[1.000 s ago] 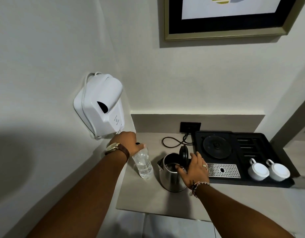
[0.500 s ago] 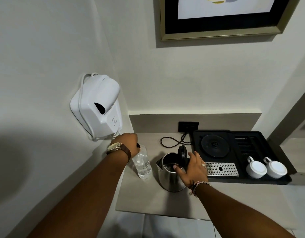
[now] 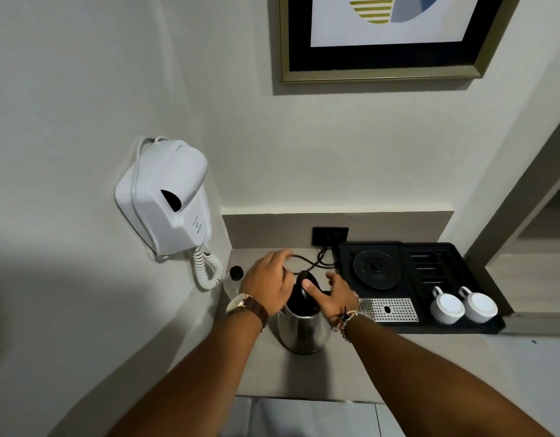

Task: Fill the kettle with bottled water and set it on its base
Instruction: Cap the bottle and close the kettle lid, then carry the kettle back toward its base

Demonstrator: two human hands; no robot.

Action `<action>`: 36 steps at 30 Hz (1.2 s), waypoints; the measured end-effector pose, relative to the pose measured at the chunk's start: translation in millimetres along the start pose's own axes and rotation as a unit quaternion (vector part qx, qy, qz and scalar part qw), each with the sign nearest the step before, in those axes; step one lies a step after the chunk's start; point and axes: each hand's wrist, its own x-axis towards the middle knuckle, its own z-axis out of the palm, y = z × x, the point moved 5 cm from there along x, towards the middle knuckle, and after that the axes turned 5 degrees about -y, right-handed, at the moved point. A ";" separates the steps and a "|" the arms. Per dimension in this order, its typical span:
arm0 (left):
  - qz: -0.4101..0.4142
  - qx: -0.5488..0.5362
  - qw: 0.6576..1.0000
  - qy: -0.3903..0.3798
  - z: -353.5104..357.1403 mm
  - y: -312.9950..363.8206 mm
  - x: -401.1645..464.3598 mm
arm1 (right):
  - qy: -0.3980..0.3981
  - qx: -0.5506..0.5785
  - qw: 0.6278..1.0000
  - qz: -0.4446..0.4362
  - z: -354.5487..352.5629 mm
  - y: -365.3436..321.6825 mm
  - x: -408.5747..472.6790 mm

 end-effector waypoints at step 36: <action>-0.280 -0.393 0.875 -0.032 198.6 -70.8 -79.4 | 0.095 -0.161 0.978 -0.093 3.3 32.6 18.1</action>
